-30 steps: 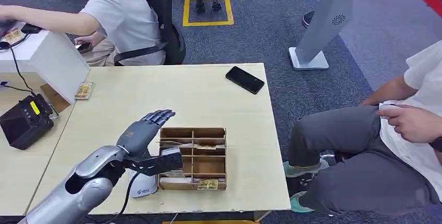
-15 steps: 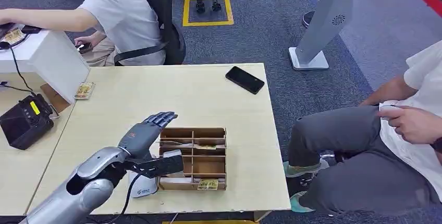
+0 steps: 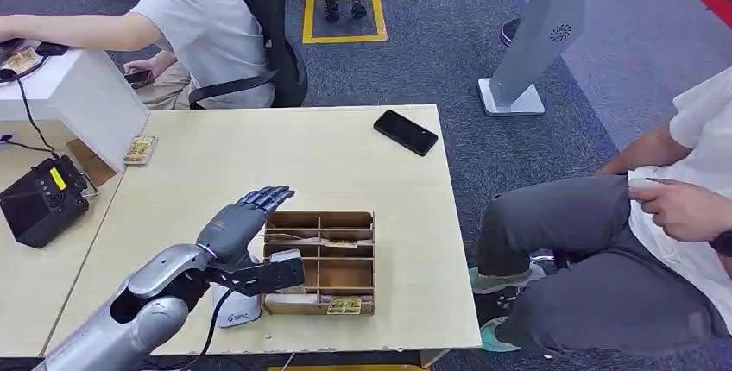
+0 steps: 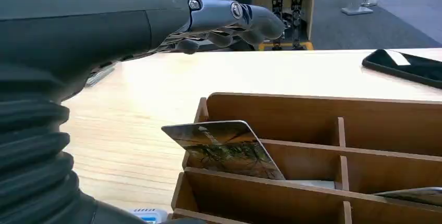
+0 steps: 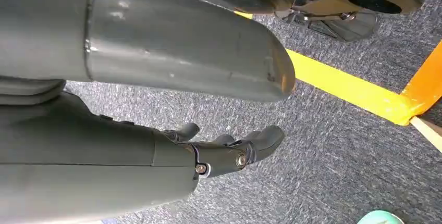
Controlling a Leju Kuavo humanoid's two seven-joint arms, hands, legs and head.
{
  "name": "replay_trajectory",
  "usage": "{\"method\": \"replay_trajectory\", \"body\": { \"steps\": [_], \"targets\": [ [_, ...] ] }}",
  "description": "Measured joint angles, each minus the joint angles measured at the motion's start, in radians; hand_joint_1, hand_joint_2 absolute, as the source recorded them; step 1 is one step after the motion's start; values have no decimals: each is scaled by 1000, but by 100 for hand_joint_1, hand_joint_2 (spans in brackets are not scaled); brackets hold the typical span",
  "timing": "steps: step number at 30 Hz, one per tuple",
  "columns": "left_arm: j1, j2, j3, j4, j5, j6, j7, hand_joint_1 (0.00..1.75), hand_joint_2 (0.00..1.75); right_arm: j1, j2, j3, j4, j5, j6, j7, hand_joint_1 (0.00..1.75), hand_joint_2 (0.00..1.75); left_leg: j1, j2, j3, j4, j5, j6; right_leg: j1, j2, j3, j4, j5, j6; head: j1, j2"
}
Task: Pass the card to the sensor for recognition and then transmit it.
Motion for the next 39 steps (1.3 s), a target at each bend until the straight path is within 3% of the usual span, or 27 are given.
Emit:
{"method": "replay_trajectory", "body": {
  "steps": [2, 3, 4, 39],
  "targets": [
    [0, 0, 0, 0, 1, 0, 0, 0, 175, 0, 0, 0, 0, 0, 1, 0, 0, 0, 0, 0, 0, 0, 0, 0, 0, 0, 0, 0, 0, 0, 0, 0],
    [0, 0, 0, 0, 1, 0, 0, 103, 175, 0, 0, 0, 0, 0, 1, 0, 0, 0, 0, 0, 0, 0, 0, 0, 0, 0, 0, 0, 0, 0, 0, 0],
    [0, 0, 0, 0, 0, -1, 0, 175, 175, 0, 0, 0, 0, 0, 2, 0, 0, 0, 0, 0, 0, 0, 0, 0, 0, 0, 0, 0, 0, 0, 0, 0],
    [0, 50, -3, 0, 34, -24, -46, 175, 175, -5, 0, 0, -12, 0, 28, 0, 0, 0, 0, 0, 0, 0, 0, 0, 0, 0, 1, 0, 0, 0, 0, 0]
  ]
}}
